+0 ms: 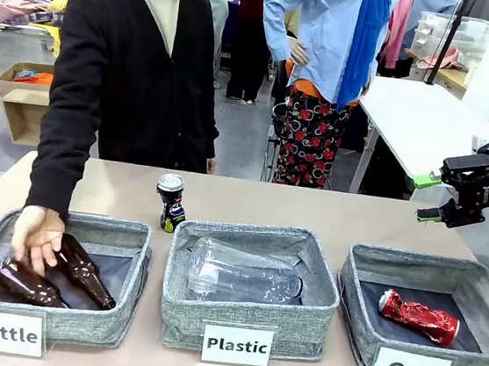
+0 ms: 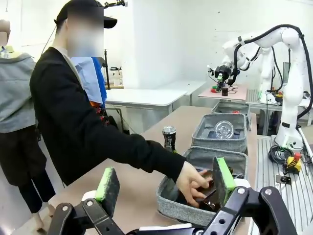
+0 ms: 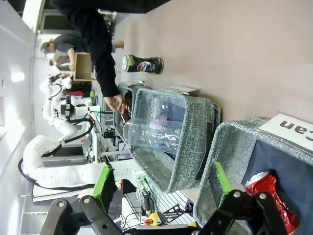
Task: Sort the can waste into the basket.
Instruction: Pick up the can waste from the table and place it in the right Fabric basket.
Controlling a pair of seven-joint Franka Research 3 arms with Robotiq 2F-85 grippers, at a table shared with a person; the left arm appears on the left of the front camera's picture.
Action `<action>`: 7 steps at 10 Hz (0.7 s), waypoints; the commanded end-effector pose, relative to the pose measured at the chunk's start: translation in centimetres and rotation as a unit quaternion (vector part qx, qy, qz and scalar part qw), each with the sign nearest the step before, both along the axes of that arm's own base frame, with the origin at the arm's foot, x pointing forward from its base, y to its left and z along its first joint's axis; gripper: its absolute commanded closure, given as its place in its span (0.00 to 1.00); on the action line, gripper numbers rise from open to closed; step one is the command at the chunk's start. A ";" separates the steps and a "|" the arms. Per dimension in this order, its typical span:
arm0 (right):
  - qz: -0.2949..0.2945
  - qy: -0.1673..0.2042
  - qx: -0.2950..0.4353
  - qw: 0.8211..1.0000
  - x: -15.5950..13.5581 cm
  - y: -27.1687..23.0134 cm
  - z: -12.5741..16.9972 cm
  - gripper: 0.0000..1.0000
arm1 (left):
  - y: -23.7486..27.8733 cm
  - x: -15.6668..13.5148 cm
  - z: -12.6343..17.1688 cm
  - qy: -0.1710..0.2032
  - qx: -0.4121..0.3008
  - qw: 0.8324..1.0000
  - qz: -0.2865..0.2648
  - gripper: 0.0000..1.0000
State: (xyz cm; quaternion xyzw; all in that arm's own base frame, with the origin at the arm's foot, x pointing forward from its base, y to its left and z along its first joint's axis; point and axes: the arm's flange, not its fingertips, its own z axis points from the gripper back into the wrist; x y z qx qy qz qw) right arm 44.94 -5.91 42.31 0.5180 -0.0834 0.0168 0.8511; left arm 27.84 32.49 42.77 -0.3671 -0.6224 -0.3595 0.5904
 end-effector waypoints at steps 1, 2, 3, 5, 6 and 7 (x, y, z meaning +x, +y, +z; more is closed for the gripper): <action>0.007 -0.008 0.001 1.000 -0.1 -0.1 0.3 0.00 | 0.1 0.4 0.5 -0.015 -0.005 1.000 -0.009 0.00; 0.007 -0.008 0.001 1.000 -0.1 -0.1 0.3 0.00 | 0.1 0.8 0.5 -0.007 0.000 1.000 -0.003 0.00; 0.007 -0.008 0.001 1.000 -0.1 -0.1 0.3 0.00 | -0.3 1.5 0.4 0.005 0.005 1.000 -0.004 0.00; 0.007 -0.008 0.001 1.000 -0.1 -0.1 0.3 0.00 | -2.6 2.9 1.2 0.020 0.030 0.999 -0.012 0.00; 0.007 -0.008 0.001 1.000 -0.1 -0.1 0.3 0.00 | -4.3 3.9 1.5 0.034 0.059 0.998 0.005 0.00; 0.007 -0.008 0.001 1.000 -0.1 -0.1 0.3 0.00 | -7.0 5.4 1.8 0.042 0.098 0.994 -0.014 0.00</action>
